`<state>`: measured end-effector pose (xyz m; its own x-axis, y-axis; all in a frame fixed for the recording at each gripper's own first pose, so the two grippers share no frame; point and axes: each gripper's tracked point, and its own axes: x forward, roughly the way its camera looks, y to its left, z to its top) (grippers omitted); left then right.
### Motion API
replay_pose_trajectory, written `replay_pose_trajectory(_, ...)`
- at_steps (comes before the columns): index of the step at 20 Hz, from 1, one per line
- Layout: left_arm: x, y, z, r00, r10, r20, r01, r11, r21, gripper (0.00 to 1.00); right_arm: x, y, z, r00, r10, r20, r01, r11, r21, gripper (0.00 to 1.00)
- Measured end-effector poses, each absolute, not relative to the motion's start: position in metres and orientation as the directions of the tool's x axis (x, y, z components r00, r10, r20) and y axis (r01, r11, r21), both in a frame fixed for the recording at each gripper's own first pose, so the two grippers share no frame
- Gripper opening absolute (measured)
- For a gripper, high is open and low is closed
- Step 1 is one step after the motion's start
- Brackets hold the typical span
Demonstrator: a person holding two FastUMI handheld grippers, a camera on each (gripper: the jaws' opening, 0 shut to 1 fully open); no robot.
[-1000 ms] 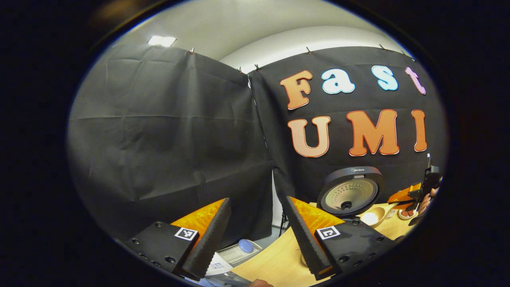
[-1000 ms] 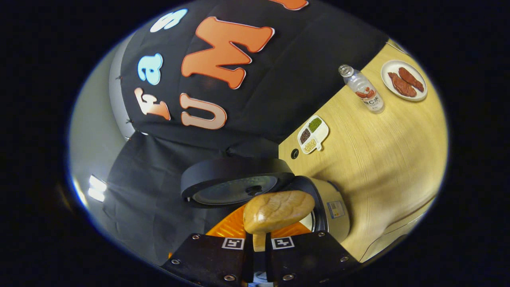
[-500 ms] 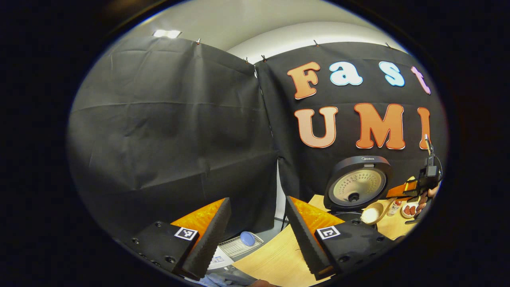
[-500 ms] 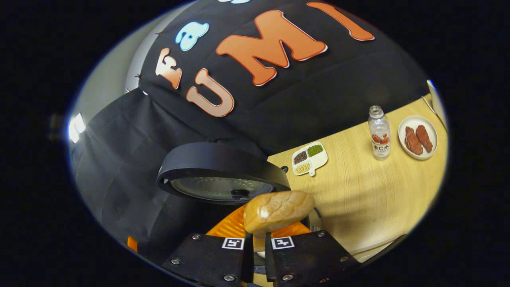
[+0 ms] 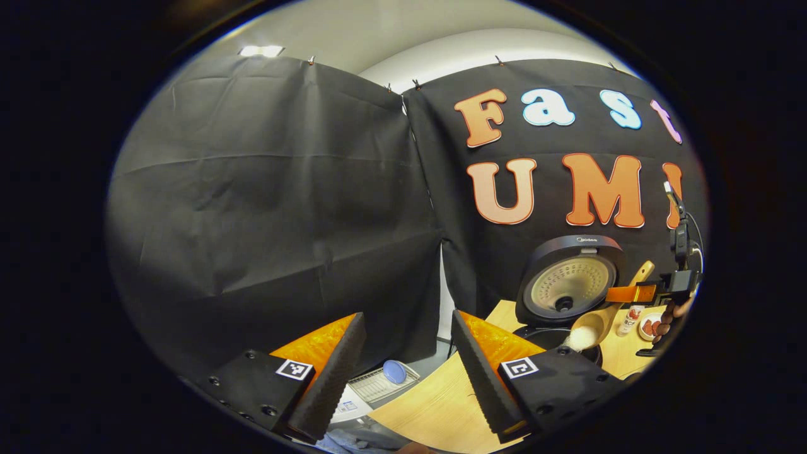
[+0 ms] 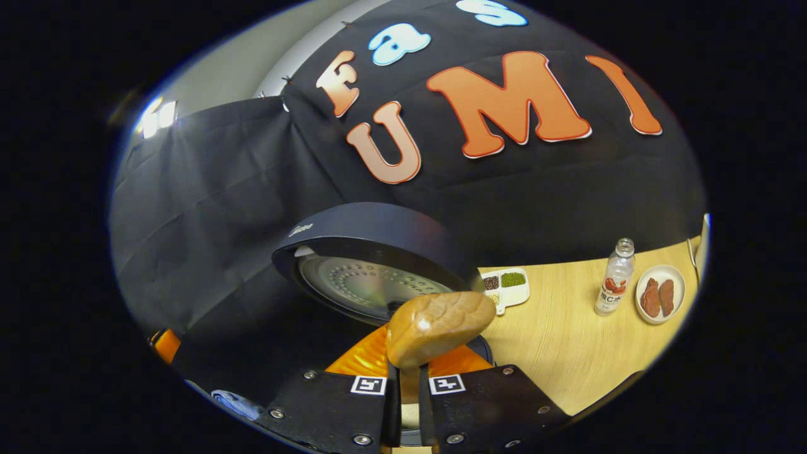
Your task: Close the left gripper, press the button to open the rice cooker; take a wooden spoon from the chopstick holder with the right hand, scoop a spoonful of rice and pour it into the rice cooker, then put the wooden spoon back into the chopstick holder.
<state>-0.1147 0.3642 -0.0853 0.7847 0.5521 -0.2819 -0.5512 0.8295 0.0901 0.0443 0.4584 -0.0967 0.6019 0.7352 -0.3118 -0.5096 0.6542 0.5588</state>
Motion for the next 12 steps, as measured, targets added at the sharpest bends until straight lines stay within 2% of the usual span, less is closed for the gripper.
replay_pose_trajectory(2, -0.115, 0.366, -0.085, 0.781, 0.558, -0.279, -0.555, 0.826, 0.099, 0.89, 0.042, 0.466, -0.095, 0.591, 0.746, -0.307, -0.547, 0.651, 0.527, 0.11)
replay_pose_trajectory(3, -0.116, 0.368, -0.086, 0.777, 0.564, -0.281, -0.56, 0.822, 0.102, 0.93, 0.042, 0.468, -0.093, 0.59, 0.749, -0.302, -0.563, 0.649, 0.511, 0.11)
replay_pose_trajectory(5, -0.119, 0.372, -0.088, 0.769, 0.573, -0.284, -0.57, 0.815, 0.101, 0.93, 0.042, 0.473, -0.092, 0.588, 0.753, -0.294, -0.59, 0.648, 0.481, 0.11)
replay_pose_trajectory(6, -0.121, 0.374, -0.088, 0.765, 0.577, -0.287, -0.575, 0.812, 0.1, 0.89, 0.043, 0.476, -0.09, 0.588, 0.755, -0.29, -0.603, 0.648, 0.466, 0.1)
replay_pose_trajectory(7, -0.126, 0.376, -0.09, 0.76, 0.581, -0.292, -0.58, 0.808, 0.099, 0.93, 0.043, 0.478, -0.089, 0.588, 0.756, -0.286, -0.615, 0.648, 0.449, 0.11)
replay_pose_trajectory(8, -0.127, 0.377, -0.092, 0.756, 0.584, -0.296, -0.584, 0.806, 0.098, 0.89, 0.043, 0.48, -0.088, 0.588, 0.758, -0.281, -0.628, 0.647, 0.432, 0.11)
replay_pose_trajectory(9, -0.129, 0.377, -0.094, 0.753, 0.586, -0.3, -0.587, 0.804, 0.1, 0.93, 0.042, 0.482, -0.089, 0.589, 0.759, -0.278, -0.639, 0.648, 0.414, 0.11)
replay_pose_trajectory(11, -0.128, 0.379, -0.096, 0.75, 0.588, -0.303, -0.587, 0.803, 0.103, 0.89, 0.038, 0.483, -0.092, 0.588, 0.758, -0.282, -0.66, 0.651, 0.376, 0.11)
replay_pose_trajectory(12, -0.129, 0.381, -0.098, 0.747, 0.59, -0.306, -0.589, 0.801, 0.107, 0.93, 0.036, 0.485, -0.091, 0.584, 0.764, -0.275, -0.679, 0.645, 0.351, 0.11)
